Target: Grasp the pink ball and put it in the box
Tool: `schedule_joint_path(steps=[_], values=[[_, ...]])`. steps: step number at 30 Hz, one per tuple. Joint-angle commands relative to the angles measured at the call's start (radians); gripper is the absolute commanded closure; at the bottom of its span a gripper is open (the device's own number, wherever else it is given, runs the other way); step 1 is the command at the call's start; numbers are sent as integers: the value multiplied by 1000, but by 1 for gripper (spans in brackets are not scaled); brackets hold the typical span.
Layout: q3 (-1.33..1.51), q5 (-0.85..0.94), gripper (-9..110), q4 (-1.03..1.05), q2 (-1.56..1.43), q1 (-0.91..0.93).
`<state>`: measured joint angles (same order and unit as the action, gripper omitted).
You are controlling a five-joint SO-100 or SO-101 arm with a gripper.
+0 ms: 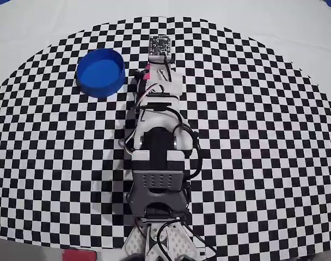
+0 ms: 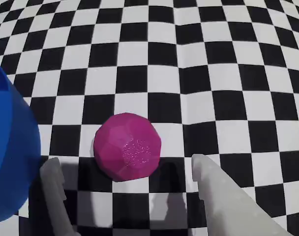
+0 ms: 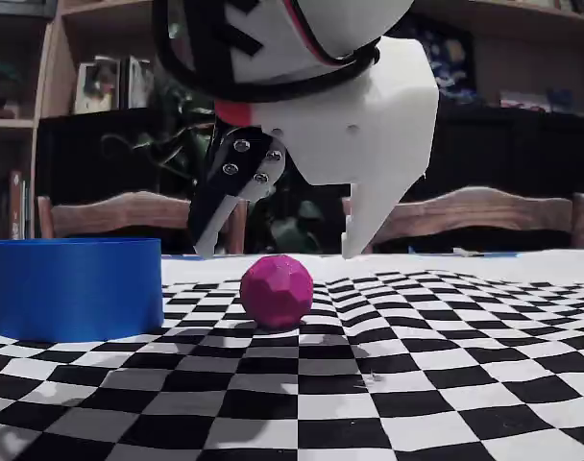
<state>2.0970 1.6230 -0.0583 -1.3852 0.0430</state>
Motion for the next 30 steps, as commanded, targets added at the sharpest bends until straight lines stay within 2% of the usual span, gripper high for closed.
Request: schedule_joint_path(steps=[1,30], values=[[-52,2,70,-15,3,2],[-239,3,70,-15,184,-5]])
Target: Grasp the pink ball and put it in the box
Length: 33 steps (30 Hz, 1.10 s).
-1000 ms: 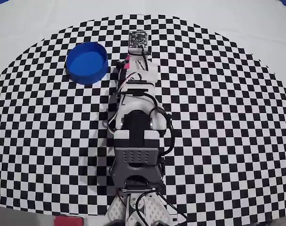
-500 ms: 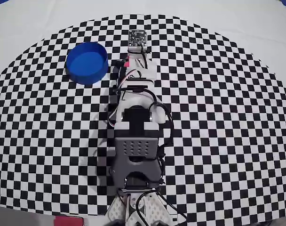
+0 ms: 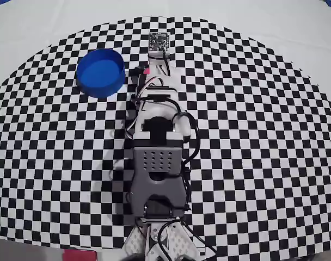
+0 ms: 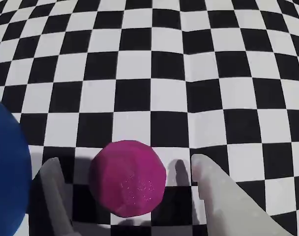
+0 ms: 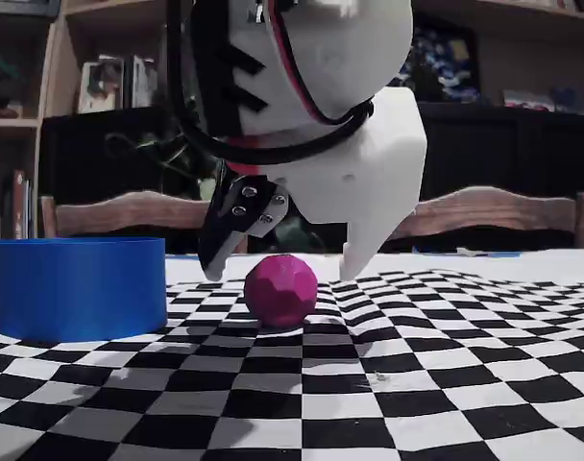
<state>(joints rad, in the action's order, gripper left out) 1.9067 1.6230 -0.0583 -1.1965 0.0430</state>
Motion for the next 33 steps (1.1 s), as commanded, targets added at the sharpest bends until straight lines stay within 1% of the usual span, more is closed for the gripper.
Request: schedule_joint_path(steps=[1,33], values=[[-55,3,70,-15,2,-5],[-183,5,70,-11,127,-3]])
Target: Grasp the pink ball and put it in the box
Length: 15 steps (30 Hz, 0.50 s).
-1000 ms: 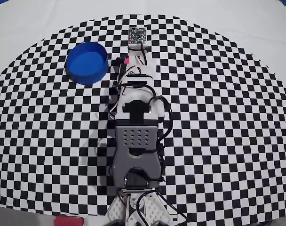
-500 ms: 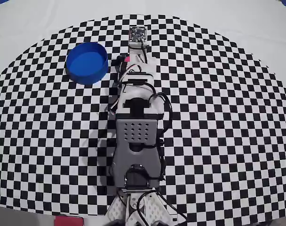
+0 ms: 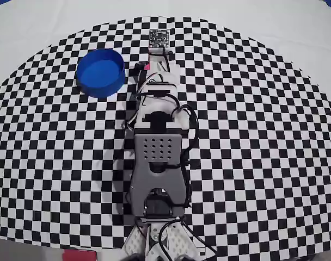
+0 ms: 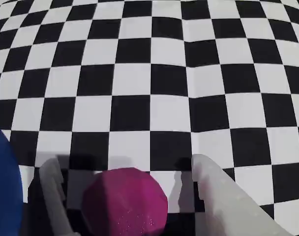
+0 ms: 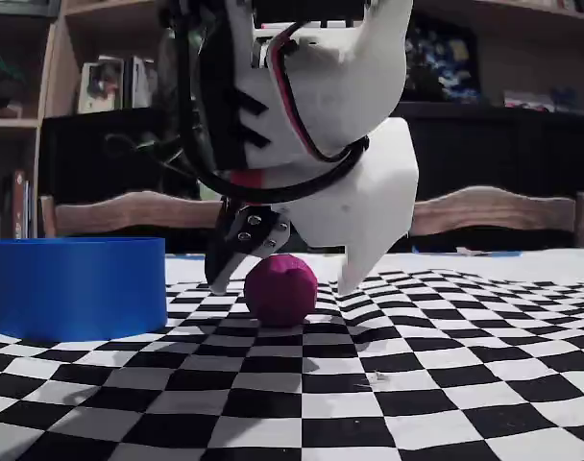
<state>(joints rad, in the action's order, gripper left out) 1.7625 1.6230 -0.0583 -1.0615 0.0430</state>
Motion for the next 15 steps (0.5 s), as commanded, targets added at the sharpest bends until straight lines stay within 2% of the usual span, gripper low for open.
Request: schedule_joint_path(steps=[1,15], values=[[-40,5,70,-11,-5,-3],[-46,8,70,-11,14,-5]])
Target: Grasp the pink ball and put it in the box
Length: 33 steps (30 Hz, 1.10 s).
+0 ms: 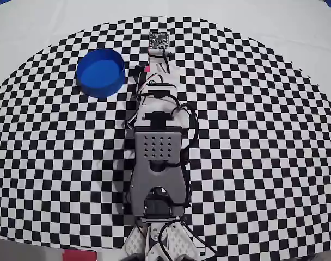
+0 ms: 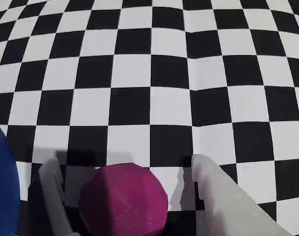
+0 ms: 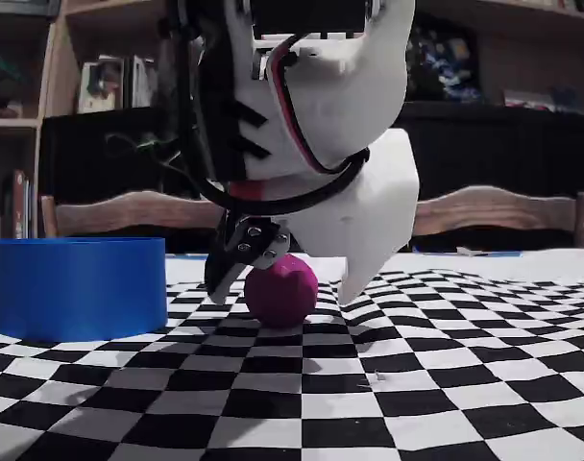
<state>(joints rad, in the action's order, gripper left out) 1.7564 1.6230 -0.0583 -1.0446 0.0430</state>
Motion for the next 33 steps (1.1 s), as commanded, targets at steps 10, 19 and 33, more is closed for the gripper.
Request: schedule_joint_path(steps=[10,19,33], values=[[-41,12,70,-11,3,-5],[-41,14,70,-11,5,-3],[-35,34,99,-9,6,-2]])
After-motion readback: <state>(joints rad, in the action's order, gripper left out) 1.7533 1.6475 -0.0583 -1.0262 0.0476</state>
